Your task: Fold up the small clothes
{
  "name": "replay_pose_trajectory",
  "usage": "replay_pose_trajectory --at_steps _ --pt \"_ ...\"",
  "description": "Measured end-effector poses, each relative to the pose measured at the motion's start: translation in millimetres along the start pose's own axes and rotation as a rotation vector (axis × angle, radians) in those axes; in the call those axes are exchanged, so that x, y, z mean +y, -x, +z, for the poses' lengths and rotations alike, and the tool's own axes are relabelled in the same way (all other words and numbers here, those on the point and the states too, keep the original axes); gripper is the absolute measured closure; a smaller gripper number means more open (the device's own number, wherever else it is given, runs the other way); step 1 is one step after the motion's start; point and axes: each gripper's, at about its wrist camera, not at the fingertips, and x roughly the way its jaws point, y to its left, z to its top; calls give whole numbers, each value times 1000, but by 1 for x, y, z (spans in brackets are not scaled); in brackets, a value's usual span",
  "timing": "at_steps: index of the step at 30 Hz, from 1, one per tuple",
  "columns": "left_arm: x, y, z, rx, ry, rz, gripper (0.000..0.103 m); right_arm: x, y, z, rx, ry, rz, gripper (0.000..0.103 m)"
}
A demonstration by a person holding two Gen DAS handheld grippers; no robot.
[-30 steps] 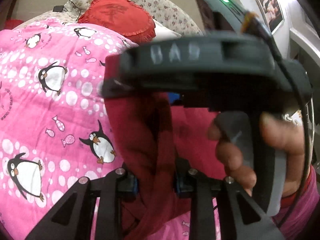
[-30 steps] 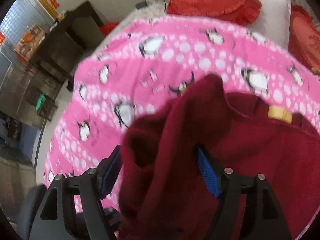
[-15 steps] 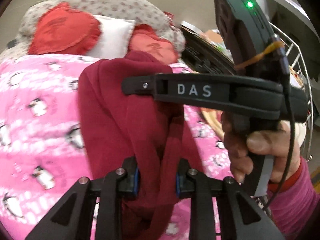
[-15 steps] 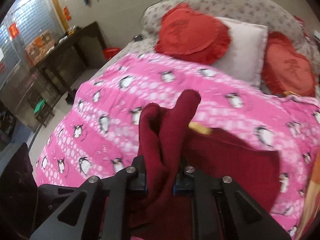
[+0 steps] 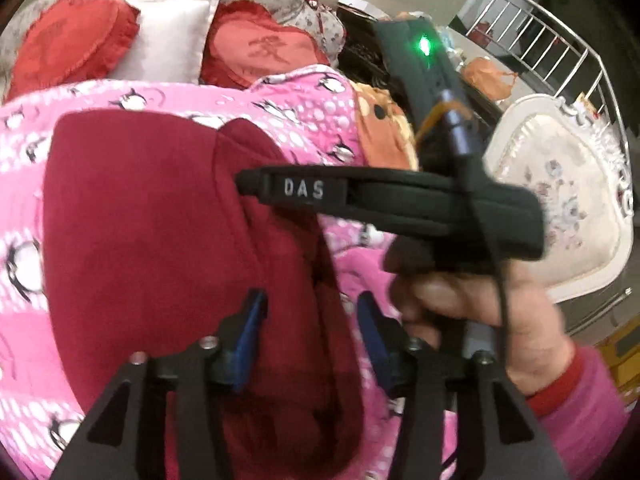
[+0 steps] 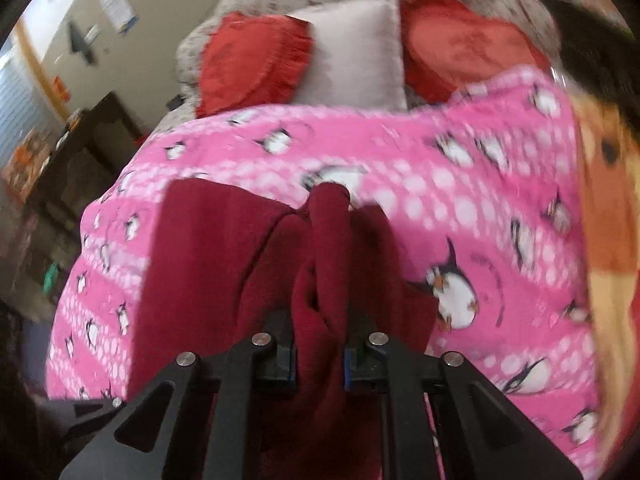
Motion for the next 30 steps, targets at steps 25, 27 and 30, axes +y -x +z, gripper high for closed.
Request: replay_pose_trajectory --at_steps 25,27,30 --pt "42 45 -81 76 -68 200 28 -4 42 -91 26 -2 -28 103" --pt "41 44 -82 78 -85 231 28 -10 49 -95 11 -38 8 103" --pt "41 48 -80 59 -92 244 28 -9 74 -98 -21 -85 32 103"
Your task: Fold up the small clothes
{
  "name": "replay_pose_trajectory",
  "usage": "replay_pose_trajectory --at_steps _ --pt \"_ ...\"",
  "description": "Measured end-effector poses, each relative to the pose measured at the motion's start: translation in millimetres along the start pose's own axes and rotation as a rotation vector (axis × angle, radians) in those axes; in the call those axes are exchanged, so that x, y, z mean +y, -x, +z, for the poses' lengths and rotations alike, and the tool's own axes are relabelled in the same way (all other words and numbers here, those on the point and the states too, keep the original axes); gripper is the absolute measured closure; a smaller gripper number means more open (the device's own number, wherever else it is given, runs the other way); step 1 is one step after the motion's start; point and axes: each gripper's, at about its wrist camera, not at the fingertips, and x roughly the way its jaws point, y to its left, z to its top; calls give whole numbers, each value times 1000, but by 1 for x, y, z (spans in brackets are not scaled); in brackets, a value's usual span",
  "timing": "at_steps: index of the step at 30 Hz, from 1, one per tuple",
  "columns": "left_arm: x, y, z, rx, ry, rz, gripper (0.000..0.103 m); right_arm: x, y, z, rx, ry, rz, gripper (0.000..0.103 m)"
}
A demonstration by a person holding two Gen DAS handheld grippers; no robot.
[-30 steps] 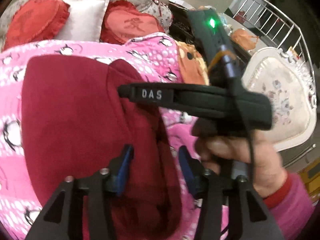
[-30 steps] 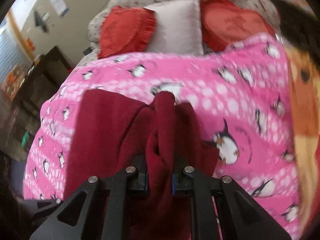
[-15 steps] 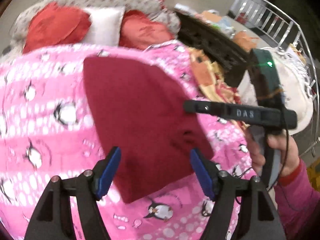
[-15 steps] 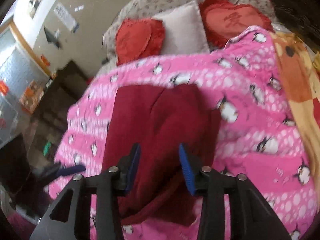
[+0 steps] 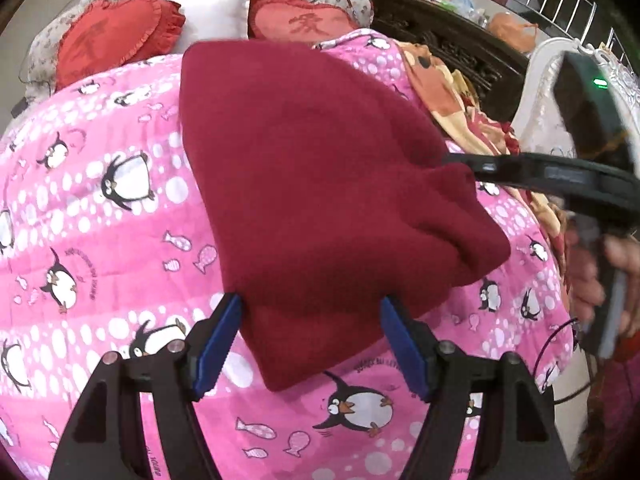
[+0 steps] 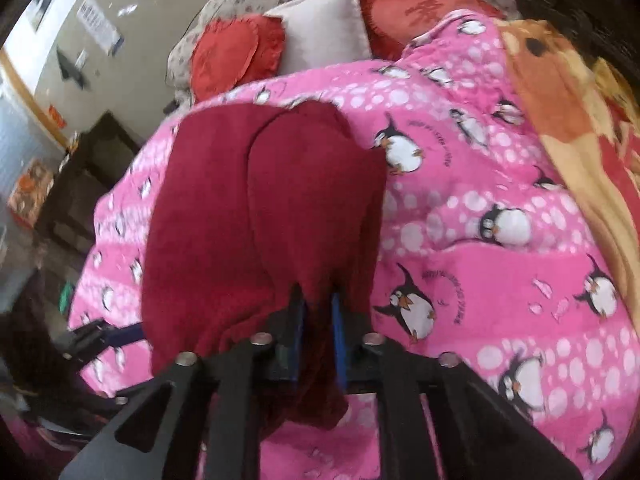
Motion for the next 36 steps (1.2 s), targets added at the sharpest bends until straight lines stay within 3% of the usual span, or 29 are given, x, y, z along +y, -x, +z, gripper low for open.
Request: replay_pose_trajectory --at_steps 3,5,7,8,10,11,14,17,22,28,36 --pt "1 -4 4 2 22 -3 28 24 22 -8 -14 43 112 103" --pt "2 -5 3 4 32 6 28 42 25 -11 1 86 121 103" --pt "0 -7 3 4 36 13 28 55 21 -17 25 115 80 91" --pt "0 -7 3 5 38 14 28 57 17 -21 41 123 55 91" --pt "1 -6 2 11 40 11 28 58 12 -28 50 151 13 95" --pt "1 -5 1 12 40 9 28 56 13 -32 39 169 -4 102" --pt "3 -2 0 4 48 9 28 39 9 -42 30 172 -37 103" --pt "3 8 3 -30 68 18 28 16 -13 -52 97 123 -54 103" --pt "-1 23 13 -93 68 53 28 15 15 -49 13 56 28 103" --pt "-8 15 30 -123 70 110 28 42 43 -31 -117 108 -4 102" --pt "-4 -13 38 -100 88 145 23 30 -6 -16 -55 92 -106 102"
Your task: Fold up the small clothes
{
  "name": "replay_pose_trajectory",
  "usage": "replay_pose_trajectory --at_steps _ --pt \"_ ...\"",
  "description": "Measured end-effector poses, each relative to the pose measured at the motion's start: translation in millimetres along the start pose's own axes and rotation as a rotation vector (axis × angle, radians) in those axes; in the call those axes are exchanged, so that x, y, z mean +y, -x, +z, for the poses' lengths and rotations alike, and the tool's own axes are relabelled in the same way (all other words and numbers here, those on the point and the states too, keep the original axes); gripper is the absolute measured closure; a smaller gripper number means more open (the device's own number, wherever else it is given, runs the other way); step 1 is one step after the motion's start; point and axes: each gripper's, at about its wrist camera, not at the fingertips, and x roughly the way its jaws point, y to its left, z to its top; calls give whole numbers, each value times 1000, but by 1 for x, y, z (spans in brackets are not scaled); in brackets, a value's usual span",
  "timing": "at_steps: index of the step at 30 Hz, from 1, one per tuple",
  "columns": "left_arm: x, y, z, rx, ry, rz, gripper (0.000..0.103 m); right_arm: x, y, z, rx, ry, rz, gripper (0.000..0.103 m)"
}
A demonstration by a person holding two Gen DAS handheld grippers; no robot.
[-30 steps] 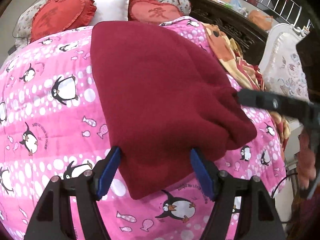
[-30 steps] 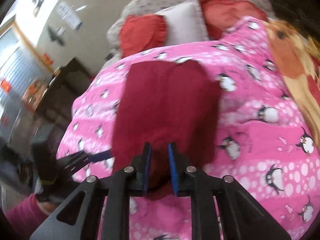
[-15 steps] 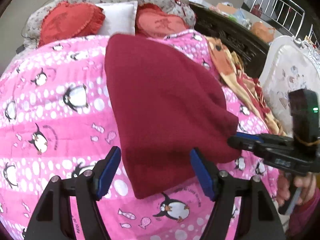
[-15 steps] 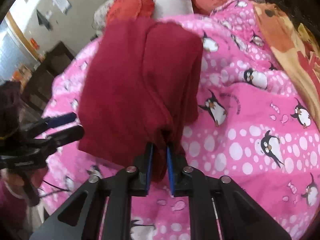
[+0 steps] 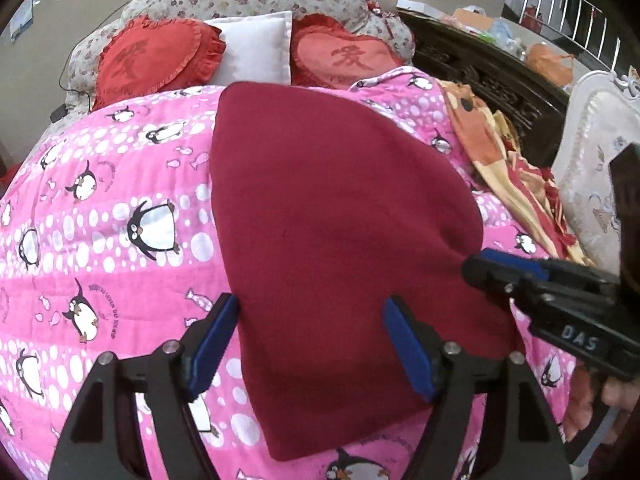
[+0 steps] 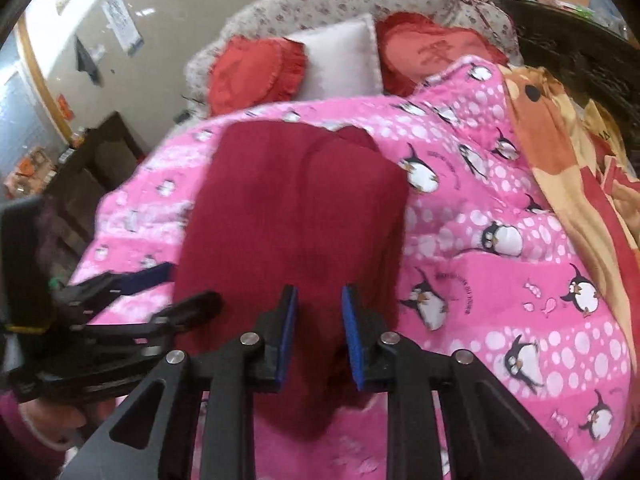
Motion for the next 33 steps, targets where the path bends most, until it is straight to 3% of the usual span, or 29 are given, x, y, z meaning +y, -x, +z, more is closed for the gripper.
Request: replay_pose_trajectory --at_steps 2,4,6,9,12,15,18,24,33 --pt "2 -5 1 9 10 0 22 -10 -7 -3 9 -30 20 95" --pt "4 -10 1 15 22 -3 22 -18 -12 -5 10 -46 12 75" --pt "4 -13 1 18 31 -6 21 -27 -18 -8 17 -73 20 67" --pt "4 -12 1 14 33 -6 21 -38 -19 -11 29 -130 75 67" --pt "7 -9 3 15 39 -23 21 -37 -8 -12 -14 -110 100 67" --pt "20 -6 8 12 89 -101 20 -37 0 -11 -71 -96 154 66" --pt "40 -11 15 18 177 -171 16 -45 -7 -7 -69 -133 201 52" --pt "59 -40 20 78 252 -275 15 -63 -43 4 -42 -210 311 46" --pt "48 -54 25 58 221 -265 10 -61 -80 14 19 -277 437 43"
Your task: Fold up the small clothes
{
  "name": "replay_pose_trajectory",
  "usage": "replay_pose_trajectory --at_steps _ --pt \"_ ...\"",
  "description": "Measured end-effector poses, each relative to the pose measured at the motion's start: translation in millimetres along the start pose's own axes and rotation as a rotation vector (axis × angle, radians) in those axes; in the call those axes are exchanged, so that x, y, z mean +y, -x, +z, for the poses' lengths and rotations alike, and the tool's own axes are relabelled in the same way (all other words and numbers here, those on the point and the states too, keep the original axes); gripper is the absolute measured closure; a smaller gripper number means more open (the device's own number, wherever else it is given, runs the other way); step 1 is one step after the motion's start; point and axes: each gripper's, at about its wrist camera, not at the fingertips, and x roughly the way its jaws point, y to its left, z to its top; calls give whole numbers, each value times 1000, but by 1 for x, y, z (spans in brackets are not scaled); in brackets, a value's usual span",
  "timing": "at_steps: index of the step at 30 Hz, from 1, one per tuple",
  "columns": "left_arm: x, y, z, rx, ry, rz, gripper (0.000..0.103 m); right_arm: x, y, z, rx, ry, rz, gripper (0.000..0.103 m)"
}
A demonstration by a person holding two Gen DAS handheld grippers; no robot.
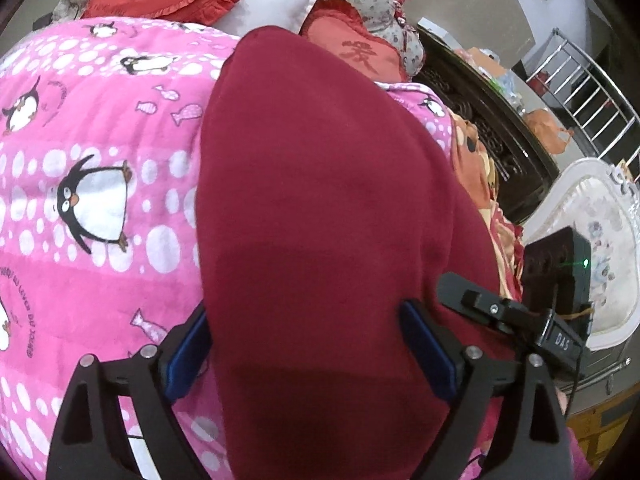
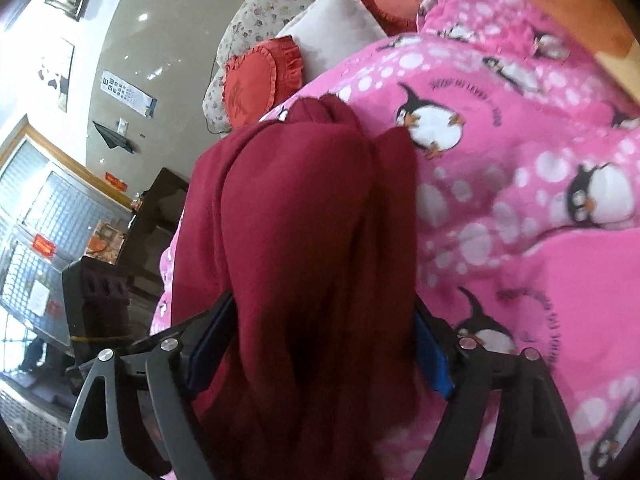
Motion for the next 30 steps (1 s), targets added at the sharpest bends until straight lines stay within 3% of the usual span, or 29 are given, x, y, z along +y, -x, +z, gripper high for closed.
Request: replay_pose_trajectory --at_steps 2,12,15,18,20,22,30 --pt "-6 0 -1 -9 -26 18 10 3 -3 0 2 -2 -3 43" --pt "-17 4 -7 -23 -60 61 19 20 3 -1 -9 43 -59 66" --pt "-19 9 -7 -23 -71 62 25 25 6 -2 -15 51 -73 70" --pt "-19 17 -8 -24 -74 49 37 30 14 -5 -26 55 -77 76" --pt "-21 26 -9 -27 -82 39 48 35 20 -7 -31 61 -70 78" --pt "-25 38 -11 -25 -99 35 52 46 27 -10 -33 82 -60 80" --pt "-18 96 -37 3 -116 48 54 80 38 -40 34 54 55 82"
